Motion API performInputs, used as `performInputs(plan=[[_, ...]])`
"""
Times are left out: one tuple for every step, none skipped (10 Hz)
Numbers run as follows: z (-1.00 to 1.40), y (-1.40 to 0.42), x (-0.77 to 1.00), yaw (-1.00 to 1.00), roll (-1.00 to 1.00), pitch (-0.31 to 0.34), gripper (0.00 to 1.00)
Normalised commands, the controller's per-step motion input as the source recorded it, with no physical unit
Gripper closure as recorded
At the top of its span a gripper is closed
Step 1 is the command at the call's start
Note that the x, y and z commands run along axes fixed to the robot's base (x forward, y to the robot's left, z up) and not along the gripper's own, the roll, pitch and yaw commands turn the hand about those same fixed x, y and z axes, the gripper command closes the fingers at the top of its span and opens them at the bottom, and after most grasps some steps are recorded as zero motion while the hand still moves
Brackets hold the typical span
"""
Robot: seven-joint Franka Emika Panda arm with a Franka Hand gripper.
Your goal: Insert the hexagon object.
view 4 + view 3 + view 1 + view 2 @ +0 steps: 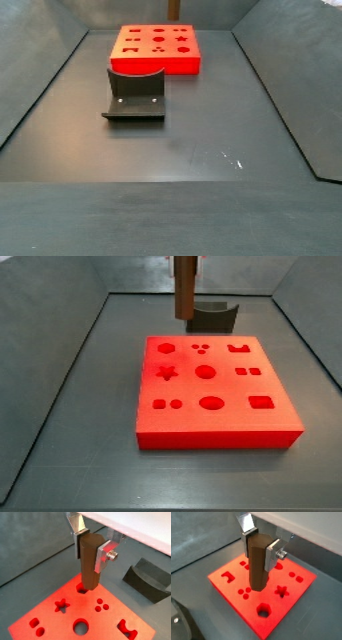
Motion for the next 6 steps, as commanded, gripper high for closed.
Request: performInputs(plan=[[-0.71,0.24,-0.19,0.0,0.03,-0.259,1.0],[-0.64,0.2,-0.15,0.0,0.0,-0.294,1.0],[-0.56,0.16,-0.1,0.0,0.0,-0.327,1.0],[-0.41,0.05,-0.15,0.0,0.0,-0.303,1.0],[-0.29,0.0,-0.08,0.0,0.05,-0.249,1.0],[-0.28,-0.08,0.0,0.0,0.13,-0.133,1.0]])
